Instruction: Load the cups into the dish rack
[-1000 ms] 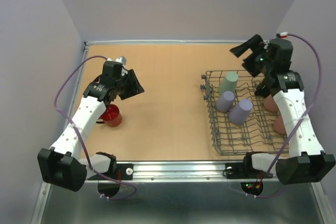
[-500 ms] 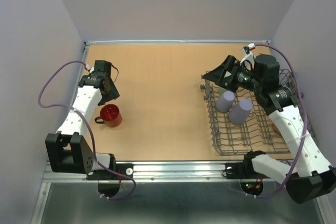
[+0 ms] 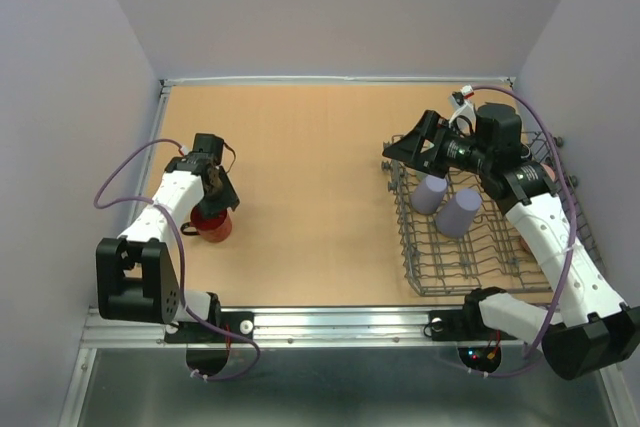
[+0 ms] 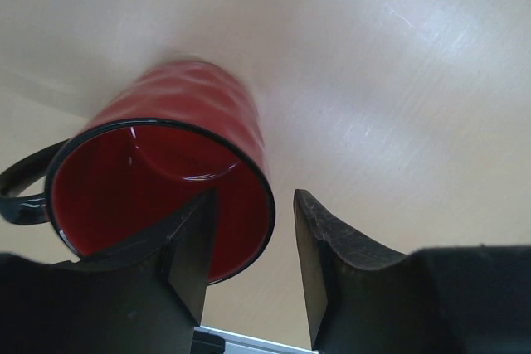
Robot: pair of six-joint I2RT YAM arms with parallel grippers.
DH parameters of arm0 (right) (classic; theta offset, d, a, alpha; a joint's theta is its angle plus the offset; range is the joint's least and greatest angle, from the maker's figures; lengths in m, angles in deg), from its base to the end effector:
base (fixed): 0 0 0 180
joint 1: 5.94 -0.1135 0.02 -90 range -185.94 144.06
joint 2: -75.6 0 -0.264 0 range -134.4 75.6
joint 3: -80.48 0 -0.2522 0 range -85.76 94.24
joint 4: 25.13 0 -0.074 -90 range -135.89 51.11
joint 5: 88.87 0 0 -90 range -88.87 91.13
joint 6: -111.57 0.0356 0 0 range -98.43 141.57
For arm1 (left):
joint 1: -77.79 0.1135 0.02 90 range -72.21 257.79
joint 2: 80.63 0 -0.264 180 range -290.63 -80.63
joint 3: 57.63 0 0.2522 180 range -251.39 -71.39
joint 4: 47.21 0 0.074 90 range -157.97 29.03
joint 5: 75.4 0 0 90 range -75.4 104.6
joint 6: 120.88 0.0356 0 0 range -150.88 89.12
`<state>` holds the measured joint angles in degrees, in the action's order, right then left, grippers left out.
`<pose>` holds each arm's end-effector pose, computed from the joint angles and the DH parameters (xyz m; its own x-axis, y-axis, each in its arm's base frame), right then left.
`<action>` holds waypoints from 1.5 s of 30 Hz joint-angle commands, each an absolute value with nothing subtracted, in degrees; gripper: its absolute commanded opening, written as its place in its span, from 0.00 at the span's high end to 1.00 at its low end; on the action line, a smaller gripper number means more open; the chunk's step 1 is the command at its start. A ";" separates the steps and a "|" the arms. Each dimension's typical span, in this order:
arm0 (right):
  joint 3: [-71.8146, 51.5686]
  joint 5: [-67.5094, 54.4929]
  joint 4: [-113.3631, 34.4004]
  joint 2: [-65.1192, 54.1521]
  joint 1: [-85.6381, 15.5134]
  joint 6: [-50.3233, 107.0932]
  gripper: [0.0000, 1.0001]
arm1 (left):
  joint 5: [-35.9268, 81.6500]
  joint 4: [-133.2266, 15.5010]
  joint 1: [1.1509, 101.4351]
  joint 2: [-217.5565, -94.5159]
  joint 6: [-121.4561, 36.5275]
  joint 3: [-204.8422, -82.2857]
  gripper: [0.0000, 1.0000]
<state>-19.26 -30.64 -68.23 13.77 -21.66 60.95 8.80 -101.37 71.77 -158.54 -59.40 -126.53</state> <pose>0.2157 0.0802 0.3824 -0.7489 0.3496 -0.5630 -0.2791 0.6041 0.7464 0.2621 -0.0240 0.2345 -0.8079 -0.3925 -0.4396 -0.3719 0.9182 -0.1363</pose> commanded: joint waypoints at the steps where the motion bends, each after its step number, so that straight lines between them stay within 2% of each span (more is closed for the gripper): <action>1: -19.66 -31.39 -66.66 15.21 -21.76 59.45 0.00 | 10.91 -98.41 71.38 -158.76 -60.42 -125.19 0.49; 3: -20.01 -31.39 -66.83 15.65 -21.76 59.54 0.00 | 11.35 -97.44 71.38 -159.12 -60.07 -125.01 0.52; 7: -20.19 -30.95 -67.10 15.92 -21.76 59.80 0.00 | 12.66 -96.04 71.38 -160.78 -59.28 -124.92 0.72; 9: -20.10 -30.51 -67.19 15.92 -21.75 59.98 0.00 | 13.63 -95.42 71.38 -161.31 -58.48 -124.92 0.79; 12: -20.37 -30.16 -67.19 15.83 -21.75 60.77 0.00 | 16.08 -95.07 71.38 -161.84 -57.43 -125.62 1.00; 15: -20.63 -29.28 -67.10 16.01 -21.76 61.73 0.00 | 19.24 -94.20 71.38 -161.32 -56.11 -126.94 1.00; 17: -21.07 -27.97 -66.92 16.62 -21.75 62.96 0.00 | 25.48 -91.91 71.20 -159.30 -55.85 -128.96 1.00; 21: -21.16 -28.40 -66.31 16.53 -21.75 64.55 0.00 | 32.95 -90.24 70.24 -156.05 -57.42 -137.02 1.00; 25: -21.42 -29.89 -62.01 16.71 -21.76 68.14 0.00 | 47.24 -83.57 69.80 -154.12 -63.99 -141.78 1.00; 28: -22.30 -32.00 -55.25 16.89 -21.67 71.65 0.00 | 55.52 -72.60 69.44 -152.18 -70.94 -141.71 1.00; 30: -24.92 -32.96 -45.62 17.24 -21.75 78.49 0.00 | 60.89 -59.61 69.01 -150.51 -80.25 -139.00 1.00; 31: -24.94 -33.14 -45.57 17.32 -21.76 78.52 0.00 | 62.31 -54.25 68.74 -149.98 -84.72 -137.50 1.00; 32: -26.42 -33.14 -40.34 17.41 -21.76 82.00 0.00 | 63.37 -41.58 68.65 -149.54 -93.29 -135.75 1.00; 35: -27.75 -32.53 -31.45 16.45 -21.84 87.55 0.00 | 64.26 -20.80 66.99 -149.45 -107.56 -130.38 1.00; 38: -26.26 -31.57 -28.61 13.73 -23.16 88.98 0.00 | 63.56 -9.07 63.65 -151.81 -112.17 -129.84 1.00; 45: -19.14 -26.21 -28.51 8.45 -26.68 87.75 0.00 | 61.36 5.38 54.77 -158.32 -117.71 -133.62 1.00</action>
<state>-24.00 -29.00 -33.94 8.75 -26.05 86.76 61.08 -14.88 57.96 -158.45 -110.91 -129.70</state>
